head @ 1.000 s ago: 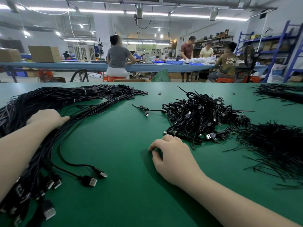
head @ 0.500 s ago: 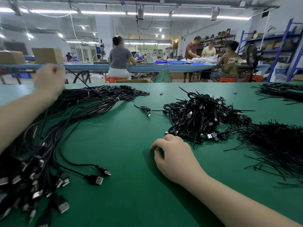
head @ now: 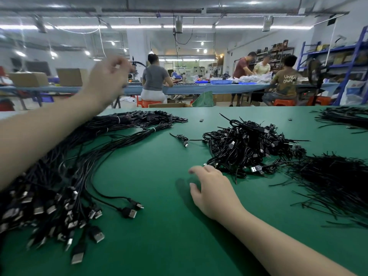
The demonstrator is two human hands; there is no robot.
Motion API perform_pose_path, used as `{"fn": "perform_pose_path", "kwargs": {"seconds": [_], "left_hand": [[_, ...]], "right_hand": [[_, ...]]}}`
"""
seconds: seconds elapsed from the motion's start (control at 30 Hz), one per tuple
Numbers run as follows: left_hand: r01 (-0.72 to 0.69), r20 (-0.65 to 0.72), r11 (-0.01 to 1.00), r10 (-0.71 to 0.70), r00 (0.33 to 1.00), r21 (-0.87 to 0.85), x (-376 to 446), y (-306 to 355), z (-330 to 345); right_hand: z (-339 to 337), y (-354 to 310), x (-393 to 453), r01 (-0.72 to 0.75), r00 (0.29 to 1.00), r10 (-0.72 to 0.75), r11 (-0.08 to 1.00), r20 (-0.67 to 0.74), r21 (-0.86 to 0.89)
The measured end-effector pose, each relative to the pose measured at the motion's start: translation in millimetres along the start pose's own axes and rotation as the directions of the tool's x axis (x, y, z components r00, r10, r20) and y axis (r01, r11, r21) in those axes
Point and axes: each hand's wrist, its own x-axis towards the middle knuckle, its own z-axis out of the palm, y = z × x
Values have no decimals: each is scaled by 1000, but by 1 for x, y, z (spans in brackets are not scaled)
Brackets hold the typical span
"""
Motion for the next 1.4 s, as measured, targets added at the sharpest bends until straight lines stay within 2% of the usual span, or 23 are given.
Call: {"fn": "perform_pose_path", "kwargs": {"seconds": [0.07, 0.13, 0.17, 0.2, 0.23, 0.3, 0.33, 0.4, 0.47, 0.53, 0.6, 0.67, 0.8, 0.87, 0.9, 0.93, 1.0, 1.07, 1.13, 1.2, 1.3, 1.4], "left_hand": [[-51, 252, 999, 54, 966, -17, -22, 32, 30], [-133, 472, 991, 120, 873, -5, -42, 55, 56], [-152, 528, 988, 140, 838, -20, -50, 61, 69], [-139, 545, 989, 142, 827, -47, -55, 65, 80], [-81, 522, 990, 129, 843, -114, -59, 71, 91], [88, 497, 955, 67, 865, -282, -67, 85, 108], [181, 511, 927, 14, 859, -328, -67, 88, 115], [319, 574, 879, -65, 817, -355, -68, 93, 124], [360, 626, 860, -62, 778, -362, -75, 92, 129], [359, 657, 866, -49, 753, -347, -81, 84, 129], [344, 697, 895, -55, 715, -283, -82, 71, 121], [386, 719, 892, -108, 687, -235, -77, 55, 105], [539, 702, 796, -219, 678, -273, -66, 27, 70], [596, 680, 737, -261, 685, -318, -64, 18, 58], [616, 649, 699, -285, 706, -363, -63, 16, 57], [625, 604, 657, -311, 734, -422, -62, 15, 57], [615, 529, 588, -342, 777, -524, -61, 19, 61], [609, 546, 592, -312, 777, -528, -61, 25, 66], [599, 621, 645, -236, 747, -475, -65, 32, 70], [594, 663, 640, -172, 728, -487, -68, 38, 76], [625, 665, 468, -99, 740, -625, -71, 44, 83], [647, 657, 284, -74, 750, -707, -74, 48, 90]], "right_hand": [[-9, -3, -1, 59, 986, -38, 990, -164, 129], [-29, -9, 3, 168, 928, -60, 948, -368, 269], [-42, -10, 7, 222, 888, -74, 933, -453, 282], [-56, -9, 14, 255, 851, -84, 929, -519, 267], [-71, -8, 20, 256, 818, -77, 937, -570, 240], [-101, -3, 30, 170, 769, -34, 973, -639, 153], [-112, 1, 32, 112, 768, -34, 990, -640, 81], [-131, 10, 32, 41, 802, -88, 995, -590, -93], [-148, 18, 31, 26, 850, -141, 974, -507, -227], [-166, 26, 29, 53, 923, -115, 983, -366, -174], [-179, 33, 28, 34, 957, -18, 998, -288, 51], [-188, 44, 28, -58, 922, 123, 981, -367, 184], [-201, 68, 29, -189, 807, 374, 897, -457, 400], [-202, 77, 28, -268, 773, 406, 905, -487, 329], [-201, 80, 27, -306, 790, 394, 917, -470, 255], [-199, 82, 27, -336, 835, 374, 927, -404, 164], [-192, 75, 27, -339, 930, 335, 941, -151, 4], [-179, 57, 27, -286, 954, 286, 958, 89, -12], [-161, 37, 28, -191, 968, 175, 978, 177, 78], [-143, 19, 28, -120, 985, 79, 952, 154, 282], [-124, 1, 25, -98, 995, 65, 821, 79, 563], [-115, -10, 22, -139, 990, 72, 638, 122, 757]]}}
